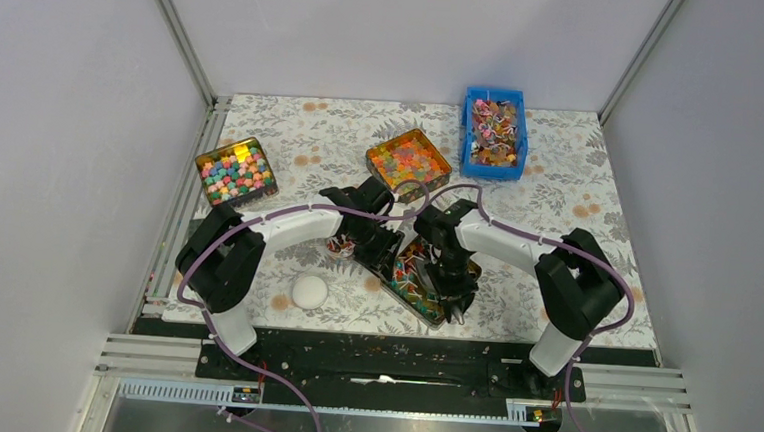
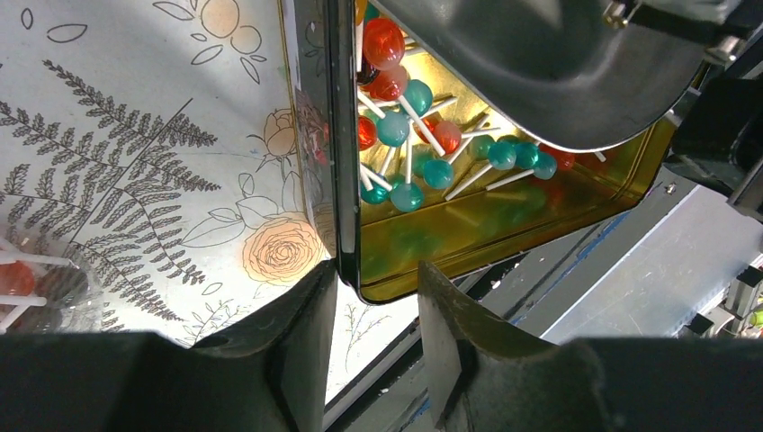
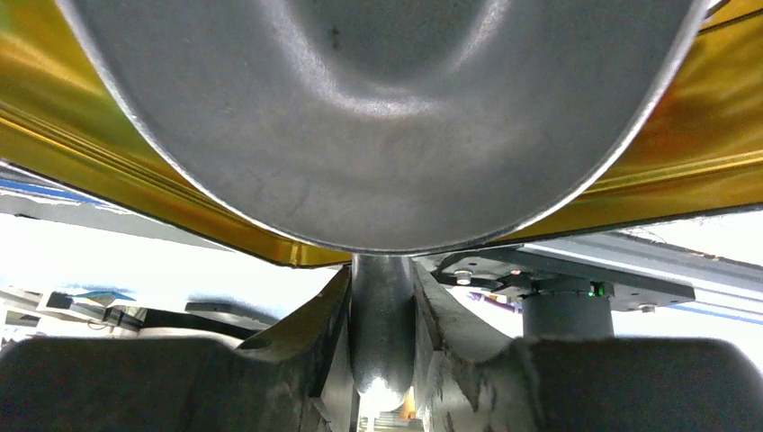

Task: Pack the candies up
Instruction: Scoop the fake candies from the storage box.

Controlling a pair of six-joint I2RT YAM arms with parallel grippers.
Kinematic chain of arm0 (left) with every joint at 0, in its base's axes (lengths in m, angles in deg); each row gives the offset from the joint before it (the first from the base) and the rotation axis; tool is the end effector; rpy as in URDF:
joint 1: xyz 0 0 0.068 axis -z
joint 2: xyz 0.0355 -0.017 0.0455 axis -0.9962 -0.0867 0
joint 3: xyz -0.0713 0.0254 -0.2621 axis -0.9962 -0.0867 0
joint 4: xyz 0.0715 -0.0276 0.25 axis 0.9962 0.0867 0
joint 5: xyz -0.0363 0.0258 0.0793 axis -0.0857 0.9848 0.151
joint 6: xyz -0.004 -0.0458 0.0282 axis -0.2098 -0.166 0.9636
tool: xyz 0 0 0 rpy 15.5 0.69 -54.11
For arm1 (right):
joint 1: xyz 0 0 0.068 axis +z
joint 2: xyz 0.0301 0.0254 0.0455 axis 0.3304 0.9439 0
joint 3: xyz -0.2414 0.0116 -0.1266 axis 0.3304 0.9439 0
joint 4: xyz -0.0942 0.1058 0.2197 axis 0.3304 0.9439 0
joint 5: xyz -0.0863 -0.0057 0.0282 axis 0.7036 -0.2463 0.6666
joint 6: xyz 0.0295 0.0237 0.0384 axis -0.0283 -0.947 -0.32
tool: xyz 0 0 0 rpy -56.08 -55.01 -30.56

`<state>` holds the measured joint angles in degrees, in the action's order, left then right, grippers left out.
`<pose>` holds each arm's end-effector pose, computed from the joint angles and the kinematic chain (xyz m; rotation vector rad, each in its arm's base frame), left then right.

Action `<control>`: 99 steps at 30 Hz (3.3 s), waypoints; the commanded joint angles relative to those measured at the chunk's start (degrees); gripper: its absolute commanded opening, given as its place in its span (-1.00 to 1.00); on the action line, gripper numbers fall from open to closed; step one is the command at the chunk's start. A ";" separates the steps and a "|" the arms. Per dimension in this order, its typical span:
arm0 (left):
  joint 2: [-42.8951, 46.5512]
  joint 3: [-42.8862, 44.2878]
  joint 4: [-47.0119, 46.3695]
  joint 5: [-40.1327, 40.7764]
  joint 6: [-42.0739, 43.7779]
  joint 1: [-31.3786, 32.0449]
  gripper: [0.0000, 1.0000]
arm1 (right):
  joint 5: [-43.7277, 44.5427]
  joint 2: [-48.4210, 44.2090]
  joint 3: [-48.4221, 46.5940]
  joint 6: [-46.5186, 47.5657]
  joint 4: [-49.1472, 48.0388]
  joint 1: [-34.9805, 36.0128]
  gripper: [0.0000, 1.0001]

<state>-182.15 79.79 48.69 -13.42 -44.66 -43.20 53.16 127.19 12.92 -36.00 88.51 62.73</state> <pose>0.2391 -0.2352 0.1884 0.8488 2.7972 -0.8464 0.2001 0.1991 0.1773 0.5566 -2.8780 -0.1552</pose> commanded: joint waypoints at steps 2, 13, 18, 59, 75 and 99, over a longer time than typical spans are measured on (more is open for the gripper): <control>1.71 2.02 -0.08 -1.51 -0.90 0.19 -0.28 | 3.68 -3.03 2.27 1.15 -8.83 -0.46 -1.00; 1.99 2.21 -0.17 -0.24 -3.51 0.24 -0.36 | 4.25 -5.40 4.07 -5.19 -14.08 -1.41 -1.00; 1.88 2.44 -0.17 -0.52 -3.94 0.26 -0.37 | 4.40 -3.97 3.59 -5.07 -16.50 -1.35 -1.00; 0.85 5.01 2.64 3.59 -2.37 -2.87 -0.48 | -2.68 -2.58 -7.53 1.90 5.33 -1.30 -1.00; 0.74 5.15 2.38 5.37 -2.17 -2.86 -0.47 | -17.29 0.55 -8.65 5.14 15.63 -1.33 -1.00; 1.61 4.32 1.85 5.43 -2.91 -2.74 -0.48 | -12.00 13.85 -14.64 4.09 14.22 -1.92 -1.00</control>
<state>-182.19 82.72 52.01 -8.48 -47.70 -46.22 39.50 139.71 0.51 -31.23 103.02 61.79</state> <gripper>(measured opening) 0.261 0.305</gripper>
